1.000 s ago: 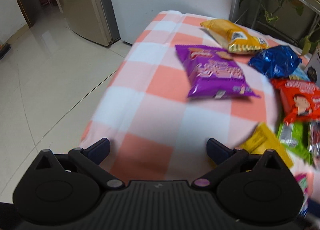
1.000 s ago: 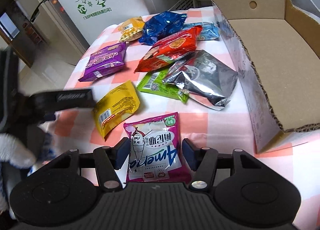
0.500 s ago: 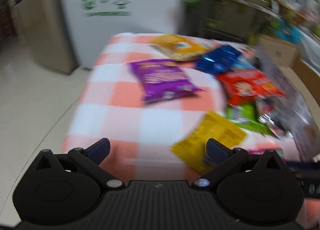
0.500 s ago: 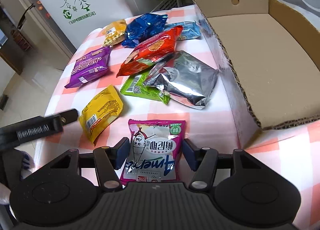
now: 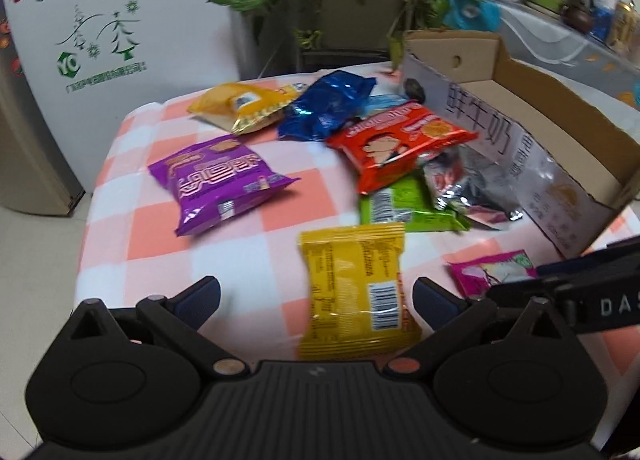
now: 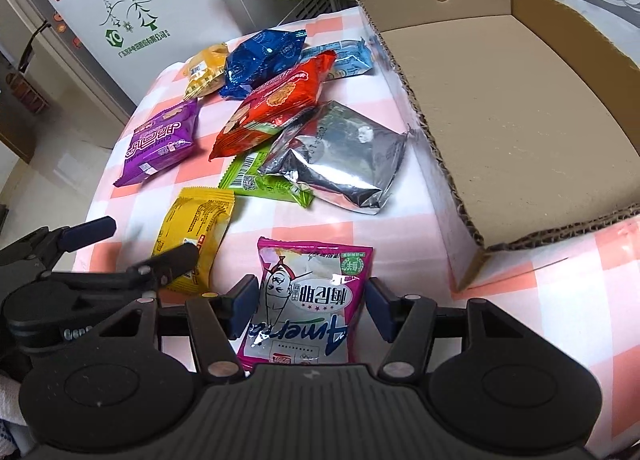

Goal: Organize snacks
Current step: 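Grasp the yellow snack bag with the left gripper while right holds Amer bag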

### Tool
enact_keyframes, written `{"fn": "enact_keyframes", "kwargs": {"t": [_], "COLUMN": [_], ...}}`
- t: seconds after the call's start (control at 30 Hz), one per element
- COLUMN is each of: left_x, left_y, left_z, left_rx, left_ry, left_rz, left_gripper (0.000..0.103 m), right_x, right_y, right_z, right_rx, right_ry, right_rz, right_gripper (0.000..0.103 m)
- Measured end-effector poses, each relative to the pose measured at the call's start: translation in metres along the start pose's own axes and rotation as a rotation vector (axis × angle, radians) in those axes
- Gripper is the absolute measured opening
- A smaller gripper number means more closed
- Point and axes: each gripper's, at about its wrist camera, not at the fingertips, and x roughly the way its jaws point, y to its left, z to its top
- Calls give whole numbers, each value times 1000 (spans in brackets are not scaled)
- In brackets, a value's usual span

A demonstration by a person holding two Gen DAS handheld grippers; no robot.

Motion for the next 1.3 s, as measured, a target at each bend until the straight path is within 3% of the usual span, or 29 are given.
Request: {"fn": "enact_keyframes", "kwargs": {"t": [0.33,0.67,1.03,1.17,1.3], "left_x": [25,31,31,27,21], "left_y": [-10,-6,-8,-7,-6], "left_z": [-2,-3,-2,-3,-2], "left_rx": [8,-25,-35,-46,-56], "left_ry": [59,47,58,53,40], "left_rz": [5,-9,0,4,13], "left_gripper": [102,103,103,96,75], "right_x": [-2,1,6,7,7], "right_y": [-2,-1,7,11,14], "right_z": [0,-1,-3,-4,-5], "right_rx": [3,-10,-84,-119,-154], "right_ry": [3,12,2,-3,-17], "right_rz": [-19,-40,-94,-105,-109], "right_gripper": [66,77,80,76,63]}}
